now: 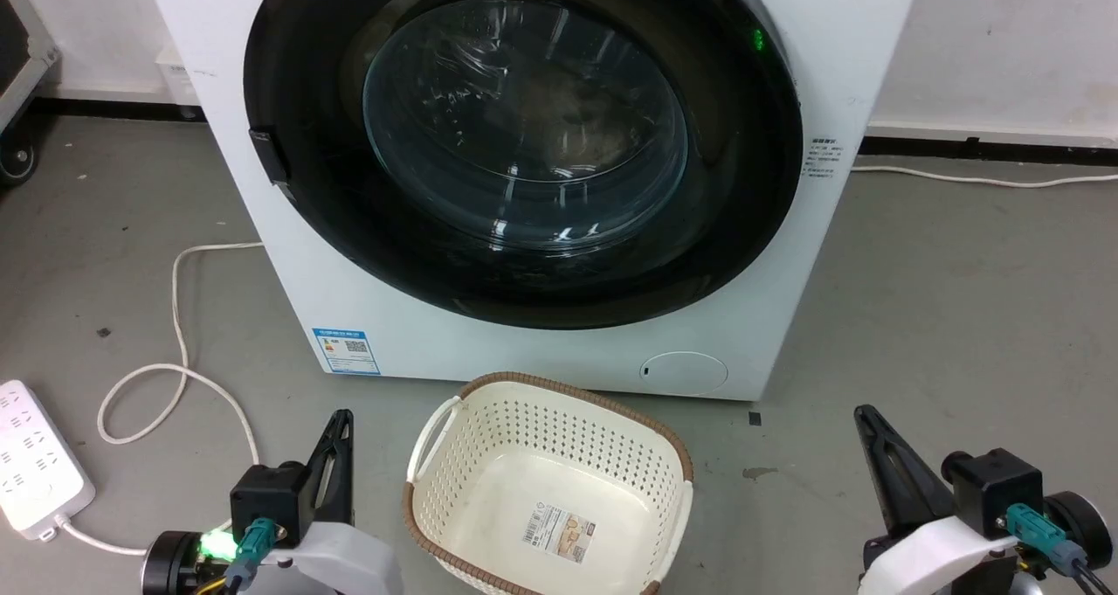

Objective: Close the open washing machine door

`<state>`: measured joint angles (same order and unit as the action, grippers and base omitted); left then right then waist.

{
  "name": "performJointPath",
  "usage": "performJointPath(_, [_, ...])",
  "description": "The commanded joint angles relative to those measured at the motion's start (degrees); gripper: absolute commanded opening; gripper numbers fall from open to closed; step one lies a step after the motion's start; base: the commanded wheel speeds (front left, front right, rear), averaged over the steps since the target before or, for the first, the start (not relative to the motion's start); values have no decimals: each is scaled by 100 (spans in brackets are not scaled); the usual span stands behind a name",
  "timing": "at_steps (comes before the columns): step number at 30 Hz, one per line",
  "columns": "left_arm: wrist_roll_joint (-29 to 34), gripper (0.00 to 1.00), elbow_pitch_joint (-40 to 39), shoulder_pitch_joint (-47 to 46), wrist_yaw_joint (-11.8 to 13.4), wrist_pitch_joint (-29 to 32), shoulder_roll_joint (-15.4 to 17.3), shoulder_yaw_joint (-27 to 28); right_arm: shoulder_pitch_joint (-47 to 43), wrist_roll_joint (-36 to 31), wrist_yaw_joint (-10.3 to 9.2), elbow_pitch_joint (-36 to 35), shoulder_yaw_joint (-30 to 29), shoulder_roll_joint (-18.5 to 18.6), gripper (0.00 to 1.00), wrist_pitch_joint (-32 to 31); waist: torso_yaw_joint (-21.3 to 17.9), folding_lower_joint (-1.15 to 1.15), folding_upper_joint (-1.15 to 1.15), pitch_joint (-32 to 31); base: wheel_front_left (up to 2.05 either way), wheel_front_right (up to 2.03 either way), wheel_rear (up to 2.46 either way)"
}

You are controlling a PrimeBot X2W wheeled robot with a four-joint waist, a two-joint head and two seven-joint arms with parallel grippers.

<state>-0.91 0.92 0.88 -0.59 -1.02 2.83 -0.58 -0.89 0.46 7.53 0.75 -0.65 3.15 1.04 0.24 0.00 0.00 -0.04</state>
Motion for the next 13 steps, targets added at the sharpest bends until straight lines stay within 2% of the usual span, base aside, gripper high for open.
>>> performJointPath(1, [59, 0, -50, -83, 40, 36, 5, 35, 78, -41, -4, -55, 29, -26, 0, -38, -6, 0, 0, 1, 0, 0, 0])
performJointPath(13, [91, 0, -92, -88, 59, 102, 5, 58, 89, -46, -4, -75, 65, -27, 0, -104, -24, 0, 0, 4, 0, 0, 0])
